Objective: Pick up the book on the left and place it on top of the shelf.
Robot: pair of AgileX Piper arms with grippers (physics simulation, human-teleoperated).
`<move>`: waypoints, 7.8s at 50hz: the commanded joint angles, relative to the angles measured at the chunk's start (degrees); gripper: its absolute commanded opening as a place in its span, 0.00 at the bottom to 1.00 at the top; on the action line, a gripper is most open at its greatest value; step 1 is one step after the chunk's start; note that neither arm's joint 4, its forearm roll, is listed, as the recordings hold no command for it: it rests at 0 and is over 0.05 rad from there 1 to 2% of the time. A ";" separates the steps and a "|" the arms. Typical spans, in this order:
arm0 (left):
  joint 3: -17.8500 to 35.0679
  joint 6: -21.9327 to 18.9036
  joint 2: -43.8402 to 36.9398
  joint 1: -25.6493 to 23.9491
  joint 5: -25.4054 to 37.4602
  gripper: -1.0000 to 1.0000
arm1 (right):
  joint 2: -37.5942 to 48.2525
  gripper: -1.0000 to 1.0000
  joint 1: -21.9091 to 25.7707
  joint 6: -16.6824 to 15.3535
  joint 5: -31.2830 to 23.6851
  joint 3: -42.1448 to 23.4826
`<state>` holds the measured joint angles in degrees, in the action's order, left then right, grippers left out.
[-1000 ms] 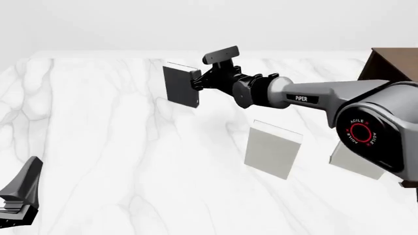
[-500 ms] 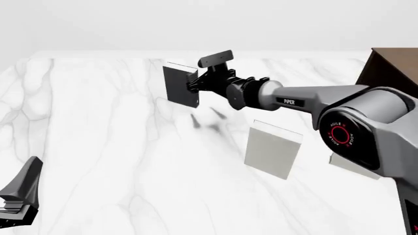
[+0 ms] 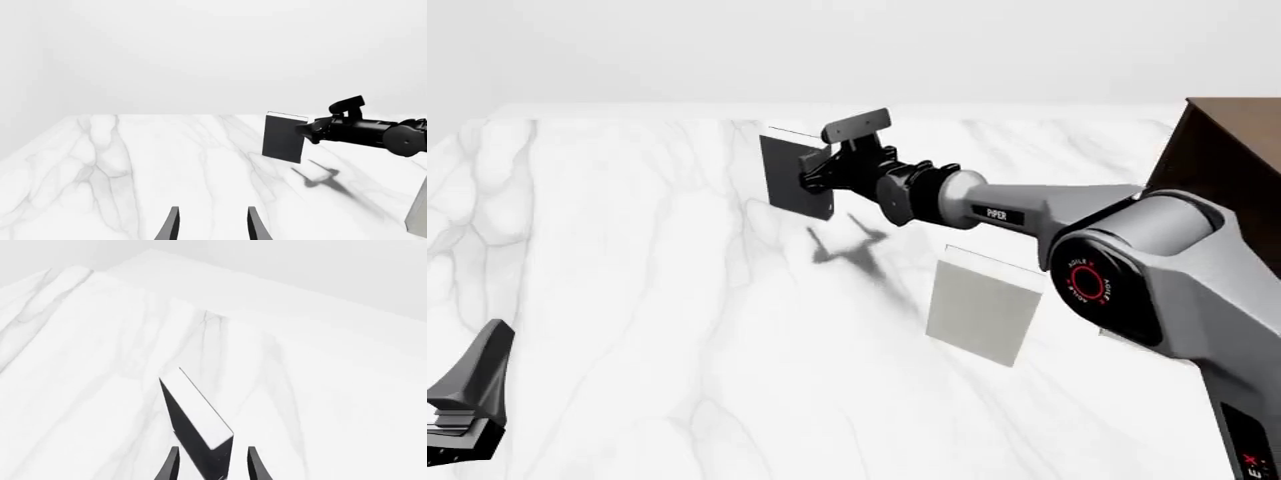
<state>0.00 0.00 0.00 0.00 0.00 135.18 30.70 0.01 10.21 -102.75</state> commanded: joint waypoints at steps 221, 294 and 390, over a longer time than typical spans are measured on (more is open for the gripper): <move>0.00 0.00 0.00 0.00 0.00 1.00 | -58.58 0.00 -8.03 -19.38 -4.05 39.71; 0.00 0.00 0.00 0.00 0.00 1.00 | -75.84 0.00 -28.63 -35.83 -17.99 43.03; 0.00 0.00 0.00 0.00 0.00 1.00 | -78.09 0.00 -50.76 -48.06 -16.55 47.85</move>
<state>0.00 0.00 0.00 0.00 0.00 56.62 -18.31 -48.84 -7.67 -54.72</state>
